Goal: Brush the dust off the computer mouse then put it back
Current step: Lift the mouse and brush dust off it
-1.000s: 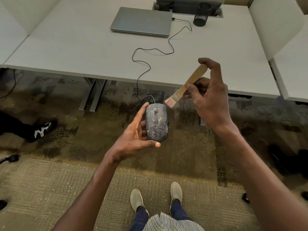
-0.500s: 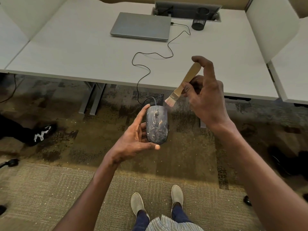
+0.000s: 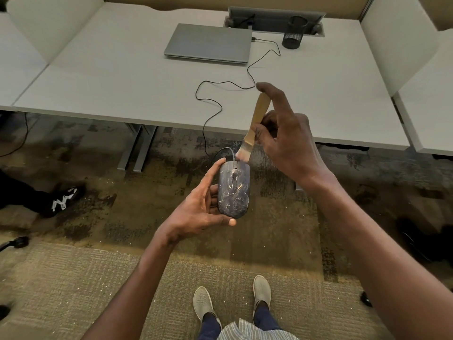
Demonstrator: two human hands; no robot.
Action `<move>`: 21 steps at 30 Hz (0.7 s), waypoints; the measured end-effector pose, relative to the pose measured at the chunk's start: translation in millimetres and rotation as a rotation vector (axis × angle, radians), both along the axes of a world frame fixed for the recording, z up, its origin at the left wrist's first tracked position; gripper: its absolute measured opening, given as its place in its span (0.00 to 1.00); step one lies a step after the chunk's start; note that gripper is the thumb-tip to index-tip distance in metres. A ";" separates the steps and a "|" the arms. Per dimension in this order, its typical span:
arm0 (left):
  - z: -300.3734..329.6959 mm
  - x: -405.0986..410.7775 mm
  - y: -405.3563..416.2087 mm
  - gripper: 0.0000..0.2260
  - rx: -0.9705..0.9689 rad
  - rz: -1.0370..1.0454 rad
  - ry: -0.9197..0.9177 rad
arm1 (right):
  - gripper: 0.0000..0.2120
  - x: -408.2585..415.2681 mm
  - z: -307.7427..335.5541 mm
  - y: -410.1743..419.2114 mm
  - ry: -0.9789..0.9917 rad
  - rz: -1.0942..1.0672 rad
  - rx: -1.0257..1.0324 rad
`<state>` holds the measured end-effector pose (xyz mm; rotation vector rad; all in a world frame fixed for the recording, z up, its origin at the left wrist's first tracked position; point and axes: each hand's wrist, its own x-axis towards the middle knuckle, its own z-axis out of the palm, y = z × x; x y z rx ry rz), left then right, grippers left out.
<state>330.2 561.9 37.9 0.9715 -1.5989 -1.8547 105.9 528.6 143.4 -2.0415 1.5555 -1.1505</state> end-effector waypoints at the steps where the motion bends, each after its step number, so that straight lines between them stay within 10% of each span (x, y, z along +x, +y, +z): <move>1: -0.9 0.1 0.8 0.57 0.000 0.002 0.001 | 0.33 0.6 0.2 -0.8 0.009 -0.016 -0.024; 21: 0.3 1.4 -0.4 0.57 -0.005 0.037 0.010 | 0.36 9.5 11.7 6.6 -0.022 0.018 -0.002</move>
